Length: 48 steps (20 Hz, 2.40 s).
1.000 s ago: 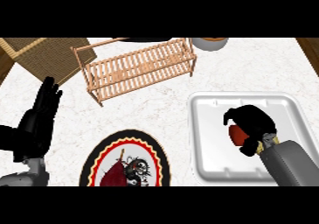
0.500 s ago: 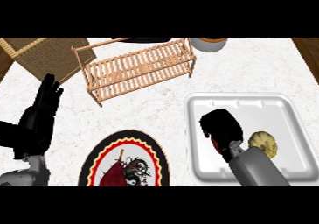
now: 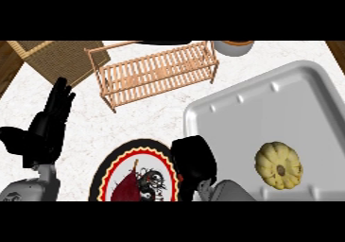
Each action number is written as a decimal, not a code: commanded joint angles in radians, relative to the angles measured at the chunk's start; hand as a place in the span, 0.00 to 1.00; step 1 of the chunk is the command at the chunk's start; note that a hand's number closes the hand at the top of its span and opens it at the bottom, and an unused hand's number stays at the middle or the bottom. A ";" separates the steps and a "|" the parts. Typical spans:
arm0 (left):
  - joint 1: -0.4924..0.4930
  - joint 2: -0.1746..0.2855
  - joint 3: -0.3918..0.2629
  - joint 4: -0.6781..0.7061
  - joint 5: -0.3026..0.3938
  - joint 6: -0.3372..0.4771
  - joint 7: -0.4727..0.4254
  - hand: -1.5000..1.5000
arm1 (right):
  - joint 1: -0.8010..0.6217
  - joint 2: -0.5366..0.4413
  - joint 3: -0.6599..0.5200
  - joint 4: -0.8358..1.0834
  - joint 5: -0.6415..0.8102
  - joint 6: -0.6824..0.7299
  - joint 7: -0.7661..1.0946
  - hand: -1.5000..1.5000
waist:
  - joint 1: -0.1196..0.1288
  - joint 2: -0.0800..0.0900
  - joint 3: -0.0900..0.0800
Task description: Pick the bell pepper from the tray and place it in the tiered shelf
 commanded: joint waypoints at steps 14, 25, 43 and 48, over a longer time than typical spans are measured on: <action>0.016 0.022 0.041 -0.018 0.020 -0.017 0.011 0.50 | -0.490 0.035 0.035 -0.370 -0.151 -0.316 0.724 1.00 | -0.017 -0.006 0.003; 0.028 0.003 0.044 0.034 0.011 -0.030 -0.069 0.50 | -0.598 0.034 -0.196 -0.108 -0.164 -0.353 0.529 1.00 | -0.025 0.004 0.004; 0.038 -0.004 0.039 -0.066 0.011 -0.046 0.013 0.50 | -0.747 0.035 -0.340 0.543 -0.277 -0.803 0.065 1.00 | -0.007 0.008 0.005; 0.001 -0.040 0.016 -0.005 -0.042 -0.004 -0.019 0.50 | -0.842 0.035 -0.236 0.713 -0.394 -0.862 0.035 1.00 | 0.004 0.011 0.005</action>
